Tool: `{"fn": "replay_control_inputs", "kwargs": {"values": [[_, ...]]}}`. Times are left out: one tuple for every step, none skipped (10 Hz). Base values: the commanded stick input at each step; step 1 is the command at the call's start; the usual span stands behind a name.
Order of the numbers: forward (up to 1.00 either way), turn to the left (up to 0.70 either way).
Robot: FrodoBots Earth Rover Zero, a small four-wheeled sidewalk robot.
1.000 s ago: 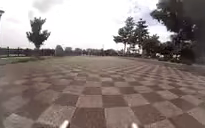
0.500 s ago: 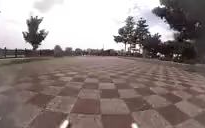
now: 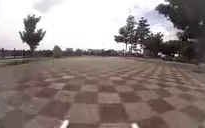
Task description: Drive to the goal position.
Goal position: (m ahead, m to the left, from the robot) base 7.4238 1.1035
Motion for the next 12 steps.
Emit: {"fn": "replay_control_inputs", "kwargs": {"values": [[1.0,0.0],[1.0,0.0],[1.0,0.0],[1.0,0.0],[1.0,0.0],[1.0,0.0],[1.0,0.0],[1.0,0.0],[1.0,0.0],[1.0,0.0],[1.0,0.0],[1.0,0.0]]}}
